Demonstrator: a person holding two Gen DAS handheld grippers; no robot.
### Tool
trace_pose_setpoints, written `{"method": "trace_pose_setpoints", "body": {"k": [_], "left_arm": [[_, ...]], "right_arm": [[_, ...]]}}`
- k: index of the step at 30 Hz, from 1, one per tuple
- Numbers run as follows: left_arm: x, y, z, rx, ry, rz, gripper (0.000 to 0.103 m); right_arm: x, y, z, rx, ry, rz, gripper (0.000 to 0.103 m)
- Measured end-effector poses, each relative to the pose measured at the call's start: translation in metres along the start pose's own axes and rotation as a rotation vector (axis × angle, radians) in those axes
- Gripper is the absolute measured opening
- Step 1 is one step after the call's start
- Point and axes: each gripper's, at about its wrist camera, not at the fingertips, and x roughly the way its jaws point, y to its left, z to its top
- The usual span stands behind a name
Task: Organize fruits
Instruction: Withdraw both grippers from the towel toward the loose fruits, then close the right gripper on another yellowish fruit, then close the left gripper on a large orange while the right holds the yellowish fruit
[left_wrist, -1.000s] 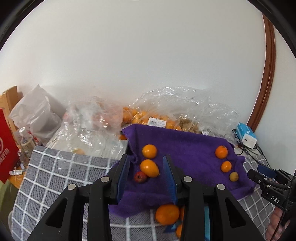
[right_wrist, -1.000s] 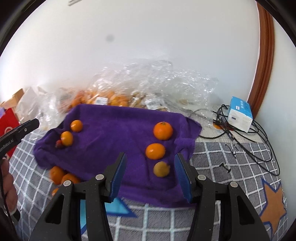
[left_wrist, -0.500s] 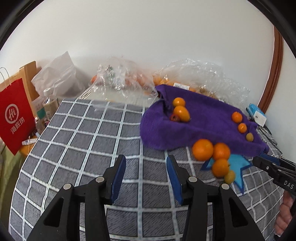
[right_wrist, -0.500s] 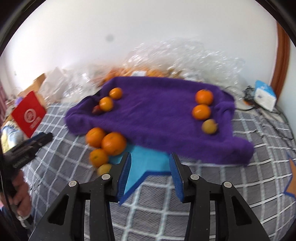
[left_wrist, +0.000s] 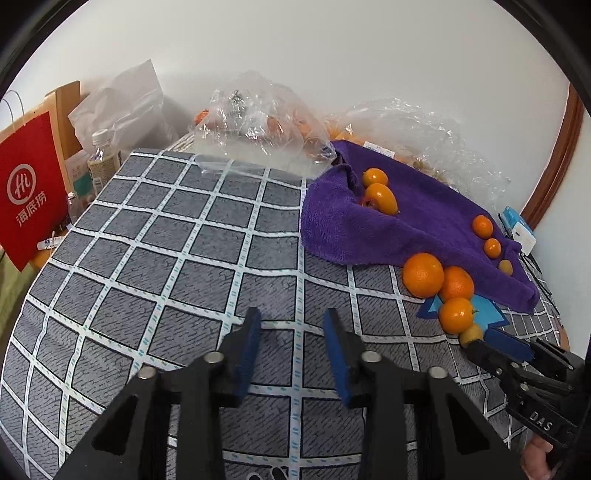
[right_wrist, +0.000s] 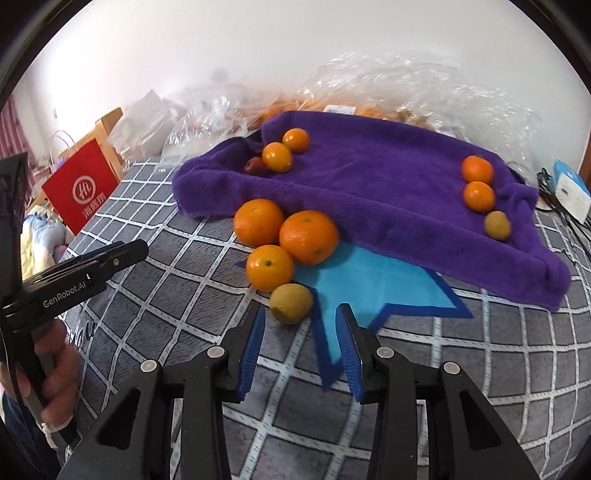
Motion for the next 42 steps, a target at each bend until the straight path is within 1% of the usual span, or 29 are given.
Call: {"method": "trace_pose_setpoints", "body": {"k": [3,5,7,8,11,14,16,18,20,22,26,28,32,36,39,42], "left_arm": [[0.0,-0.005,-0.001,0.026,0.004,-0.005,0.026],[-0.001,-0.009,-0.001,0.04,0.0,-0.011,0.026],[0.0,-0.009,-0.001,0.043,0.006,-0.016,0.026],[0.001,-0.009,-0.001,0.042,0.013,-0.015,0.026],[0.003,-0.01,-0.002,0.051,0.03,-0.01,0.026],[0.004,-0.011,-0.002,0.06,0.033,-0.004,0.026],[0.006,-0.011,-0.002,0.06,0.04,-0.003,0.026],[0.006,-0.011,-0.002,0.064,0.042,-0.003,0.026],[0.007,-0.012,-0.001,0.07,0.044,-0.001,0.026],[0.008,-0.012,-0.001,0.075,0.045,-0.003,0.028],[0.009,-0.016,-0.002,0.097,0.048,-0.018,0.039],[0.009,-0.018,-0.003,0.11,0.051,-0.022,0.043],[0.009,-0.021,-0.003,0.124,0.055,-0.028,0.048],[0.009,-0.02,-0.003,0.123,0.054,-0.035,0.048],[0.008,-0.02,-0.003,0.121,0.054,-0.055,0.048],[0.006,-0.025,-0.006,0.156,0.068,-0.058,0.048]], "right_arm": [[0.012,0.003,0.006,-0.005,0.026,-0.003,0.037],[0.013,0.004,0.008,-0.005,0.018,-0.027,0.026],[0.01,0.005,0.006,-0.017,0.005,-0.03,0.026],[0.007,0.004,0.004,-0.02,-0.006,-0.047,0.026],[-0.007,-0.006,-0.001,-0.002,-0.032,-0.064,0.026],[-0.024,-0.027,-0.008,0.031,-0.056,-0.098,0.026],[-0.033,-0.045,-0.011,0.057,-0.056,-0.124,0.026],[-0.04,-0.06,-0.016,0.055,-0.057,-0.139,0.026],[-0.044,-0.075,-0.02,0.069,-0.056,-0.178,0.026],[-0.043,-0.088,-0.023,0.095,-0.042,-0.187,0.026],[-0.036,-0.108,-0.03,0.156,-0.034,-0.219,0.026],[-0.035,-0.112,-0.032,0.171,-0.041,-0.253,0.026],[-0.034,-0.117,-0.031,0.181,-0.049,-0.237,0.026],[-0.033,-0.12,-0.032,0.198,-0.056,-0.208,0.026],[-0.034,-0.124,-0.033,0.216,-0.058,-0.193,0.026],[-0.032,-0.121,-0.032,0.199,-0.048,-0.202,0.026]]}}
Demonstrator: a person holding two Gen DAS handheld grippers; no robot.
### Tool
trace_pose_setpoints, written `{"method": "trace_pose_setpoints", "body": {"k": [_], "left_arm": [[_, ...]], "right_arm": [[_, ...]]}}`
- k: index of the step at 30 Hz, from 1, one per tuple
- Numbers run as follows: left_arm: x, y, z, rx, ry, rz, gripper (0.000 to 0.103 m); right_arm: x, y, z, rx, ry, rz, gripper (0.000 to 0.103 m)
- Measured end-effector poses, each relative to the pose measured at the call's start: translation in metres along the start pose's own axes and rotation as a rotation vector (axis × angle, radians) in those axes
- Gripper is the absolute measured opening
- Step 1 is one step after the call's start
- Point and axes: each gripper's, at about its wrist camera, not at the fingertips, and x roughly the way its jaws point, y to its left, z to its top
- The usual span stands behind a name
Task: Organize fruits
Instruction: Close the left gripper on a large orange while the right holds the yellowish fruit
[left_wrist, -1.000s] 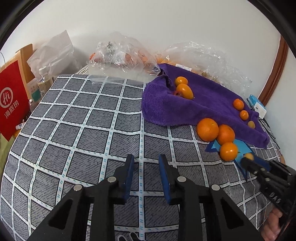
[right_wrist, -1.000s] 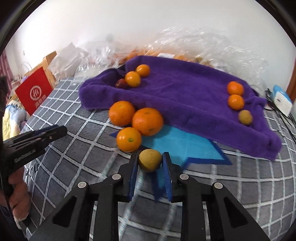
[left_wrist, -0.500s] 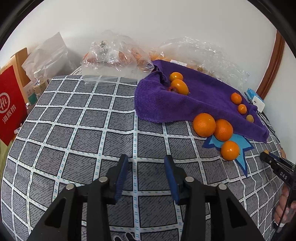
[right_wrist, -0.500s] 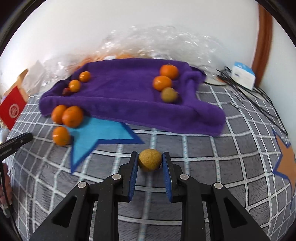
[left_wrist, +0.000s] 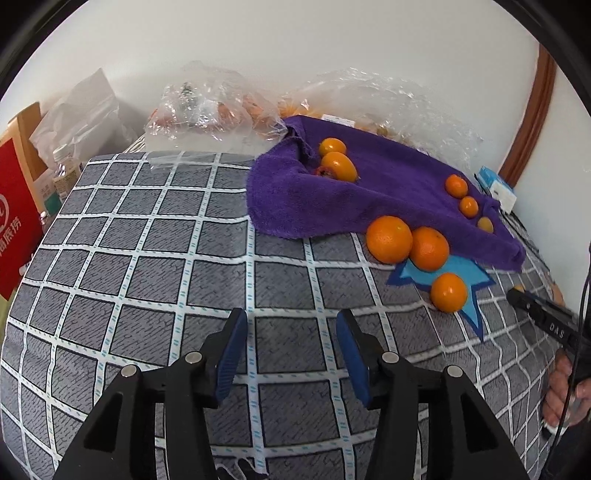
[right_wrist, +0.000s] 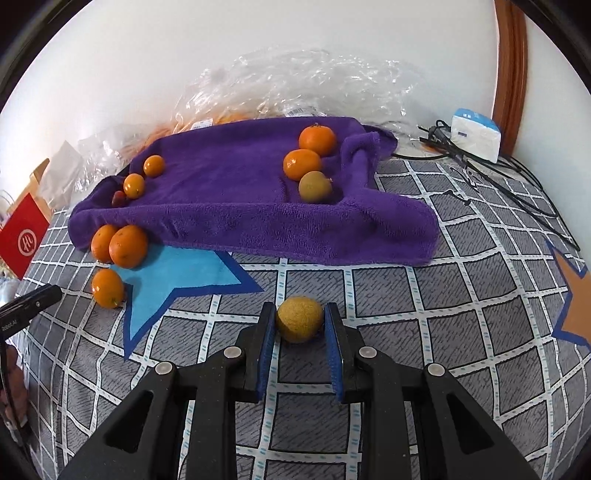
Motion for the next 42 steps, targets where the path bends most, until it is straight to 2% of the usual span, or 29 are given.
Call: {"method": "trace_pose_setpoints", "body": {"k": [2,6,9,16,21,29,31,32,34,36,42], "left_arm": [[-0.004,-0.009,-0.001,0.012,0.013,-0.02,0.047],[-0.007,-0.026,0.009,-0.026,0.008,-0.091,0.047],[-0.005,-0.044,0.023,0.022,-0.01,-0.043,0.047],[0.027,-0.065,0.039,0.07,0.051,0.007,0.048],[0.043,-0.075,0.043,0.103,0.058,0.054,0.048],[0.054,-0.083,0.046,0.105,0.018,0.059,0.048],[0.054,-0.082,0.046,0.094,0.007,0.041,0.044],[0.053,-0.08,0.046,0.092,0.004,0.033,0.037],[0.052,-0.077,0.046,0.084,-0.003,0.011,0.037],[0.049,-0.073,0.045,0.071,-0.01,-0.008,0.037],[0.023,-0.063,0.031,0.07,-0.012,0.01,0.037]], "right_arm": [[0.001,0.002,0.0,-0.013,0.002,0.004,0.026],[0.001,0.001,0.0,-0.004,0.001,0.019,0.026],[0.0,-0.002,0.0,0.009,0.0,0.033,0.026],[-0.001,-0.005,-0.001,0.023,-0.001,0.042,0.026],[0.0,-0.005,-0.001,0.023,-0.001,0.043,0.026],[0.001,-0.005,-0.001,0.026,-0.001,0.053,0.026],[0.001,-0.005,-0.001,0.025,-0.001,0.057,0.026],[0.001,-0.006,-0.001,0.026,-0.001,0.059,0.026],[0.001,-0.006,-0.001,0.029,-0.002,0.064,0.026],[0.001,-0.006,-0.001,0.031,-0.002,0.066,0.026],[0.001,-0.005,-0.001,0.027,-0.002,0.063,0.026]]}}
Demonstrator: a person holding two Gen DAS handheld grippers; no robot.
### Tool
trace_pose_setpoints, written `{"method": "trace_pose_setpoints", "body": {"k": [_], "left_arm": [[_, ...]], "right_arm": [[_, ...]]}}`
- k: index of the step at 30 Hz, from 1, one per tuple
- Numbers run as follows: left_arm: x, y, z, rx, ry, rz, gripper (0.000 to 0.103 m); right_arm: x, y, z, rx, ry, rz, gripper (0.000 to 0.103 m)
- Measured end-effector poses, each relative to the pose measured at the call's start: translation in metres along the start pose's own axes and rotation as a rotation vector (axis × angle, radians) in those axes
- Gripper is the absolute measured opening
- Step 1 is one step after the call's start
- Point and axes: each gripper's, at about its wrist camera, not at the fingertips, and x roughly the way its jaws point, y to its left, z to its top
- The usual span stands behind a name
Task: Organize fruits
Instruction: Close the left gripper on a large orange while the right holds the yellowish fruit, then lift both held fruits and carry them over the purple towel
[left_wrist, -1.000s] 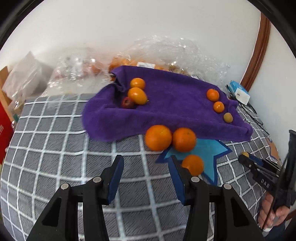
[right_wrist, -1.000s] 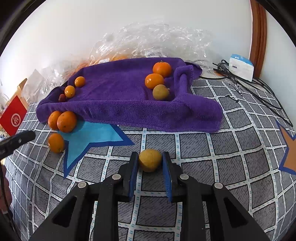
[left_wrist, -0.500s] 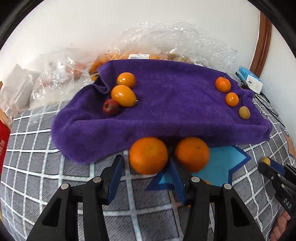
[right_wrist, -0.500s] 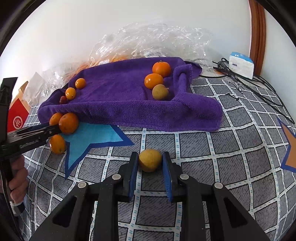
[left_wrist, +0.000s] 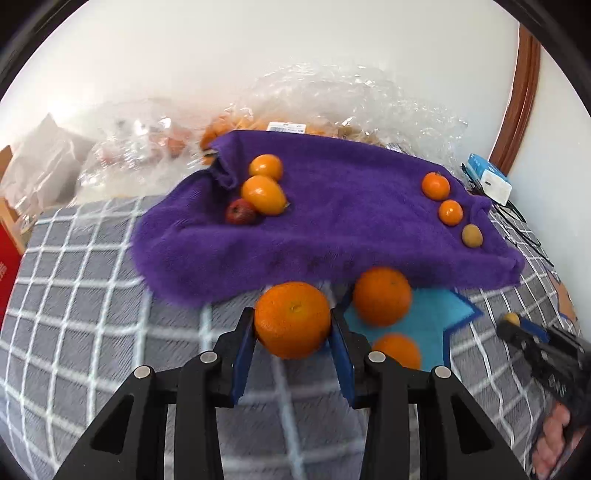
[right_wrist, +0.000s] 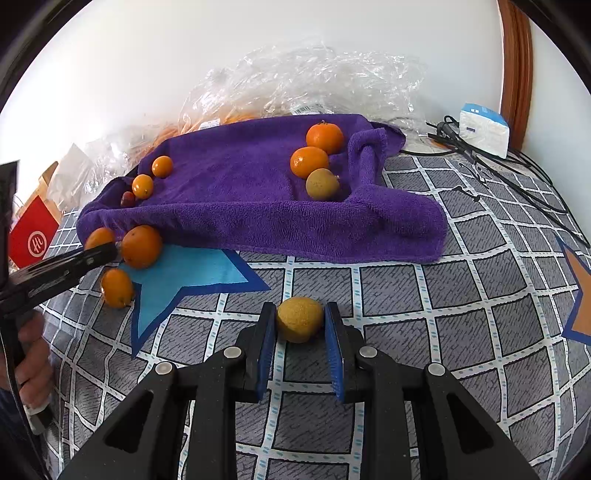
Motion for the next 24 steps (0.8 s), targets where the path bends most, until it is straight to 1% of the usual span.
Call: {"method": "trace_pose_setpoints", "body": {"k": [5,7,8,10,14,16,18,21,24], "left_arm": [[-0.019,0.017,-0.02,-0.016,0.021,0.001,0.037],[-0.016,0.021,-0.025,-0.027,0.031,-0.007,0.037],[-0.014,0.023,-0.027,-0.036,0.035,0.001,0.037],[-0.014,0.023,-0.03,-0.044,0.005,0.007,0.037],[-0.011,0.022,-0.028,-0.028,0.012,0.016,0.037],[-0.009,0.022,-0.026,-0.039,0.011,0.013,0.041],[-0.008,0.023,-0.025,-0.057,0.007,-0.017,0.046],[-0.007,0.025,-0.024,-0.078,0.006,-0.045,0.05],[-0.006,0.021,-0.025,-0.058,0.012,-0.023,0.05]], "right_arm": [[0.0,0.0,0.0,-0.001,0.001,0.0,0.026],[0.0,0.001,0.0,-0.009,0.002,-0.006,0.026],[0.0,0.002,-0.001,-0.015,0.003,-0.004,0.027],[0.0,0.002,-0.001,-0.019,0.004,0.0,0.027],[0.0,0.0,-0.001,-0.013,0.004,0.01,0.027],[0.0,0.0,-0.001,-0.016,0.006,0.012,0.027],[0.0,0.002,-0.001,-0.023,0.007,0.005,0.027],[0.001,0.004,0.0,-0.041,0.009,-0.006,0.027],[0.001,0.006,-0.001,-0.051,0.01,-0.005,0.028]]}}
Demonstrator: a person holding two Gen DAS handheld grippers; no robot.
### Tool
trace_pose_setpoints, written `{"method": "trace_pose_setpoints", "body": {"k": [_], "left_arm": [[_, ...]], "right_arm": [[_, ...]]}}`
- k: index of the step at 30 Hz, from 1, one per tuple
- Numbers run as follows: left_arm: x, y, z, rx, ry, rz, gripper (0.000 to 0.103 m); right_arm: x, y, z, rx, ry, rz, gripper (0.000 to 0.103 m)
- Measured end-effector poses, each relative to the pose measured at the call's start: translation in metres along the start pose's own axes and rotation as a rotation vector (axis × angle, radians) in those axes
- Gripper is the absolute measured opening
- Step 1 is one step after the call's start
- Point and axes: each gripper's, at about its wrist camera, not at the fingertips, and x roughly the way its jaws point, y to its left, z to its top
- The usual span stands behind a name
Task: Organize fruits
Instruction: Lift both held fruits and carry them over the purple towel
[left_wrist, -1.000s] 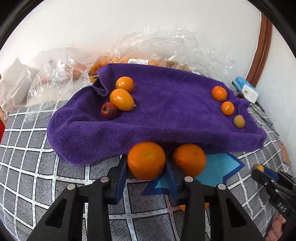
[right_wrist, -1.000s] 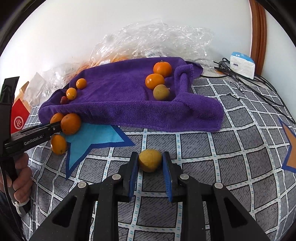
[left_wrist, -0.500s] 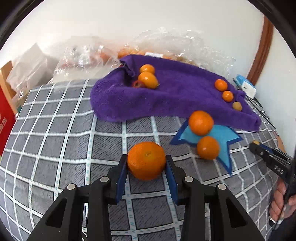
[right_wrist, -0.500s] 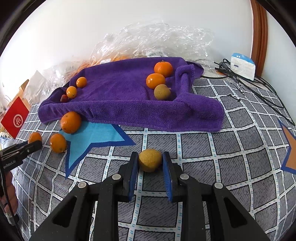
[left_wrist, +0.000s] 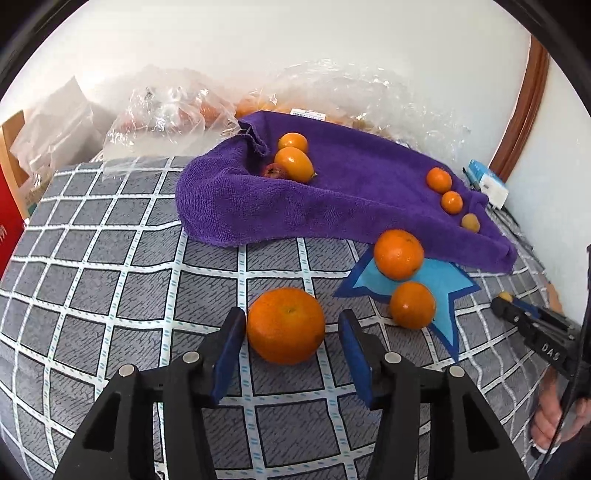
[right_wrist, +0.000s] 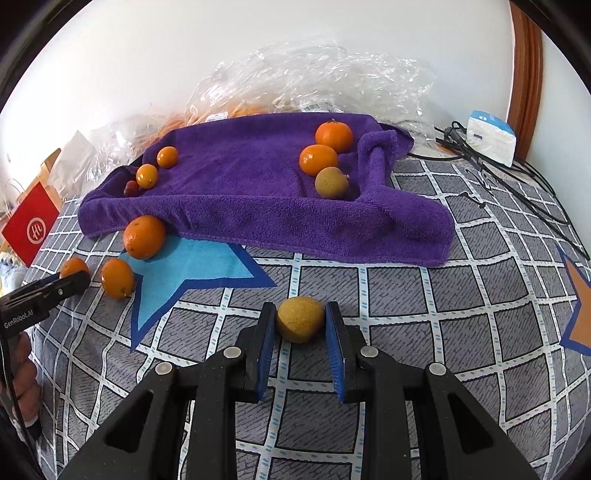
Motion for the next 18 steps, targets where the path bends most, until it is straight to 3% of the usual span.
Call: {"method": "trace_pose_setpoints", "body": {"k": [7,9,14,18], "left_arm": [[0.001,-0.003,0.001,0.005,0.0,0.024,0.047],[0.001,-0.003,0.001,0.004,-0.002,0.045,0.037],[-0.004,0.009,0.0,-0.05,-0.023,-0.036,0.037],[-0.006,0.01,-0.001,-0.062,-0.032,-0.043,0.037]], "right_arm": [[-0.002,-0.004,-0.001,0.021,-0.007,0.022,0.026],[-0.003,-0.006,-0.002,0.032,-0.016,0.033,0.026],[-0.01,-0.008,-0.004,0.04,-0.051,0.075,0.026],[-0.01,-0.007,-0.004,0.039,-0.05,0.069,0.026]]}}
